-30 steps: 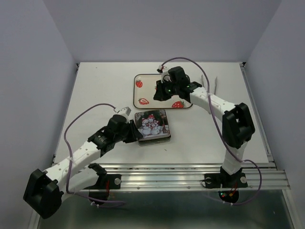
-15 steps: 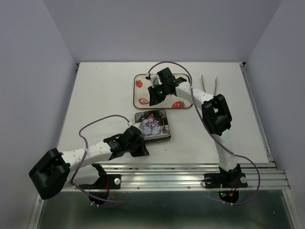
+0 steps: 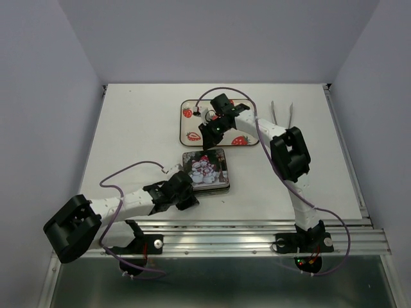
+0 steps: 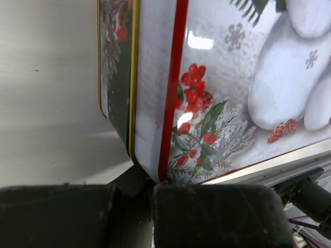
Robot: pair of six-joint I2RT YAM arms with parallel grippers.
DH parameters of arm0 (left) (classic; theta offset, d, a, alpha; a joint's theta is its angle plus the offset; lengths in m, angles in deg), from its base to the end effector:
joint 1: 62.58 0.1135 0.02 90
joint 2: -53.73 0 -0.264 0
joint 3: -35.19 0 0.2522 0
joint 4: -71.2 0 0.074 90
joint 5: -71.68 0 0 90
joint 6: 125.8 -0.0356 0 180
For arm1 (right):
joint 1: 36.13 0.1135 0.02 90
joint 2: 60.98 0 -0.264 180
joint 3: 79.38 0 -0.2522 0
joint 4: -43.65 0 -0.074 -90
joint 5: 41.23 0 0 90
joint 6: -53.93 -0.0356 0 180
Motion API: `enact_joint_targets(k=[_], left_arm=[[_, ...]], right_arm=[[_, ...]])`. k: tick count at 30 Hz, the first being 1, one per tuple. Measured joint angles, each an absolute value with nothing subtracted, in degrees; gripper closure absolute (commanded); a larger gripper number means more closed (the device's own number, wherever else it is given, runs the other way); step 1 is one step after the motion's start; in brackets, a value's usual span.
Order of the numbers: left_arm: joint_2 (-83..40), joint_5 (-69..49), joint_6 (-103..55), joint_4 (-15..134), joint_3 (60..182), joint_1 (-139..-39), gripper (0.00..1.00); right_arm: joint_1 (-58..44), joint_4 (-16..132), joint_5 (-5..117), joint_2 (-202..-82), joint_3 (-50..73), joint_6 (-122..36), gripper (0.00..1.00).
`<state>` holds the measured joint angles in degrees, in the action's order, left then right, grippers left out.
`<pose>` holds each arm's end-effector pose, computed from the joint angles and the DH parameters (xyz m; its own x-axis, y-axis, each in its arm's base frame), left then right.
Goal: Pack the cookies
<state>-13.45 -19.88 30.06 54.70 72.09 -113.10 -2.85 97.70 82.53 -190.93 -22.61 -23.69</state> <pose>0.1346 -0.1618 0.1498 -0.8828 -0.3631 -0.2982 -0.1121 0.7791 -0.6168 0.3993 0.2857 0.1960 -0.5661 -0.5848 -0.5809 -0.8236 0.4308 0.3690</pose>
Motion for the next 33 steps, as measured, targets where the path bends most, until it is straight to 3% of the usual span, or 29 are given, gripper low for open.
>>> enact_joint_targets(k=[19, 33], left_arm=[[-13.58, -23.36, 30.85, 52.64, 72.9, -113.54, 0.98], [-21.41, -25.87, 24.34, 52.86, 79.33, -110.66, 0.99]], right_arm=[[-2.89, 101.4, 90.22, -189.79, -21.94, -12.89, 0.87], [-2.46, 104.09, 94.64, -188.85, -21.72, -10.35, 0.87]])
